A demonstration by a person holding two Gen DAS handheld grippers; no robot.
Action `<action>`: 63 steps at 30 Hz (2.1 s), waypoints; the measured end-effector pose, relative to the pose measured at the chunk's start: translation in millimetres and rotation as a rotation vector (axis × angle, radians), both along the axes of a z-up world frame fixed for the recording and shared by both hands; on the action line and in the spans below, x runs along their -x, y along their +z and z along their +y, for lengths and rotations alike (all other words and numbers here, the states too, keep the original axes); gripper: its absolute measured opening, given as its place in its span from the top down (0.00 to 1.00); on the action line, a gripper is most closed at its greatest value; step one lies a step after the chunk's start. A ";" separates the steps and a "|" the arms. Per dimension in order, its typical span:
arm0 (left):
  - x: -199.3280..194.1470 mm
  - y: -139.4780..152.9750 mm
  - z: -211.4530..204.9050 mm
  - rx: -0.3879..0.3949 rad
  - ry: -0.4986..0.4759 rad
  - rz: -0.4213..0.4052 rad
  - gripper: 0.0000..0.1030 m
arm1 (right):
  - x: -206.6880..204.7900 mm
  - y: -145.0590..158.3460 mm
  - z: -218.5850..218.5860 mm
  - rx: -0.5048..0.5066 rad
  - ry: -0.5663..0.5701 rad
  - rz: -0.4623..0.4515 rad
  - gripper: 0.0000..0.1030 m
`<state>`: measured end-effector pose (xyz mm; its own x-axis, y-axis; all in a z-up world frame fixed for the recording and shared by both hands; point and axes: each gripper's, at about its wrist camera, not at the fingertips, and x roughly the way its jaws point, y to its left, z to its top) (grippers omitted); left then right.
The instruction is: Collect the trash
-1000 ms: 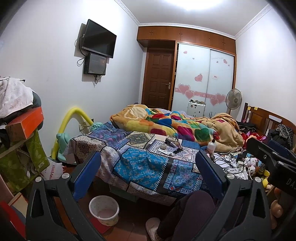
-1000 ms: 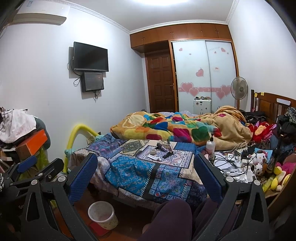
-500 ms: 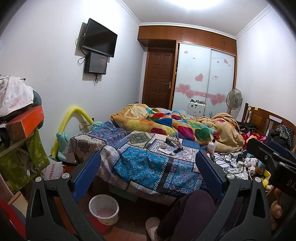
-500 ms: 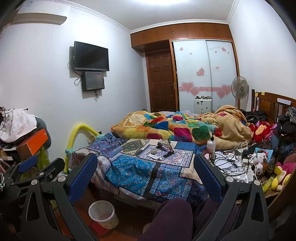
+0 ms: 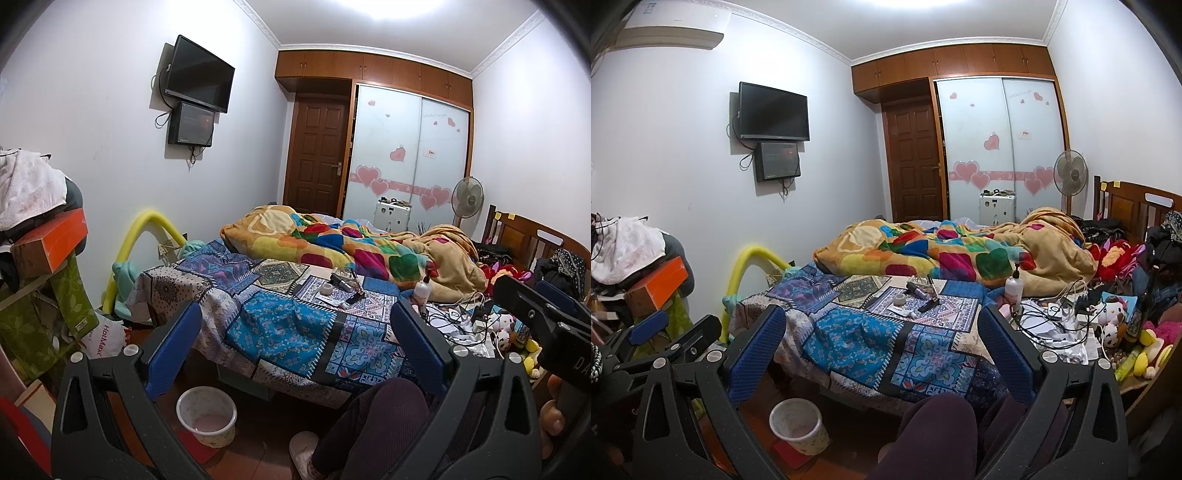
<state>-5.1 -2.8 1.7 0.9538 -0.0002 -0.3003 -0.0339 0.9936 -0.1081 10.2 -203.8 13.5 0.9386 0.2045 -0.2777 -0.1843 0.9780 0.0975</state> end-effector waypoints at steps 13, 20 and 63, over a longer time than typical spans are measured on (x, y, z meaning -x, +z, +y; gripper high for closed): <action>-11.5 -9.9 -4.1 0.002 0.007 0.021 0.00 | -13.8 -4.6 8.5 0.004 0.016 0.017 0.00; -51.3 -7.3 -6.5 0.016 -0.002 0.066 0.00 | -42.1 -4.1 -0.7 0.017 -0.002 0.015 0.00; -488.0 -170.6 -81.9 0.114 -0.028 0.507 0.07 | -435.9 -133.3 -96.4 0.070 0.099 0.452 0.15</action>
<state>482.9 -84.7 -168.9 0.6873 -0.0833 -0.7216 -0.0836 0.9777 -0.1925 446.1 -300.3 -119.8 0.6968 0.2535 -0.6709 -0.2316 0.9649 0.1240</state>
